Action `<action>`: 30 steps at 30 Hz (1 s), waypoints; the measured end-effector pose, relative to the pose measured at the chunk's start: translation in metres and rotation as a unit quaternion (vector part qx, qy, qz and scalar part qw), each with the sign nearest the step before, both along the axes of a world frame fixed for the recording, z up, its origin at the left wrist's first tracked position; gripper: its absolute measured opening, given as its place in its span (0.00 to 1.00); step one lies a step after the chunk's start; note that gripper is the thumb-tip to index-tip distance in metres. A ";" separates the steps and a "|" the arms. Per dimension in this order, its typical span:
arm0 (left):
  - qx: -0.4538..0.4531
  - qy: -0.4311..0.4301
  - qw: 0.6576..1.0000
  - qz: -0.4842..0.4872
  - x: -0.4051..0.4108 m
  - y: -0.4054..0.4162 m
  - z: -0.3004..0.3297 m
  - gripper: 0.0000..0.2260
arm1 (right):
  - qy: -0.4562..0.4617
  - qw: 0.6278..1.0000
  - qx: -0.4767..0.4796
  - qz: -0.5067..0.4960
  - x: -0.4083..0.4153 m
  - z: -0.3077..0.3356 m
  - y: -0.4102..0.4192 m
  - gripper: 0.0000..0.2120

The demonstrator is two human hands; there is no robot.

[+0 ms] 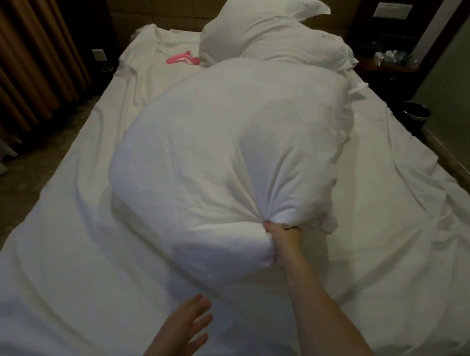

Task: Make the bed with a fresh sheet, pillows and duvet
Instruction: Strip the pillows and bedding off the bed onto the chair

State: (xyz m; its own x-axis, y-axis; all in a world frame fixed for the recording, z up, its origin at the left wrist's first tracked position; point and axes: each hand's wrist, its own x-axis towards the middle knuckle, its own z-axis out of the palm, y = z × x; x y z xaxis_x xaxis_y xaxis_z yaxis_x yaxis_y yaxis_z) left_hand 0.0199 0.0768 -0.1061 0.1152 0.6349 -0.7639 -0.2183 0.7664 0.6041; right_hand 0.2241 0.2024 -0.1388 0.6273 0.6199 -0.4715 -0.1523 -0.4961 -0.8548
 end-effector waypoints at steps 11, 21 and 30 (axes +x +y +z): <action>-0.045 0.039 0.998 0.036 0.027 0.056 0.010 0.49 | -0.010 0.998 -0.020 0.061 -0.049 0.003 -0.071 0.19; 0.064 0.232 0.971 -0.009 0.056 0.091 -0.043 0.33 | -0.148 0.967 -0.086 0.188 -0.065 -0.004 -0.086 0.18; 0.159 0.241 0.957 0.017 0.024 0.018 -0.004 0.17 | -0.079 0.978 -0.042 0.186 -0.077 0.036 -0.142 0.18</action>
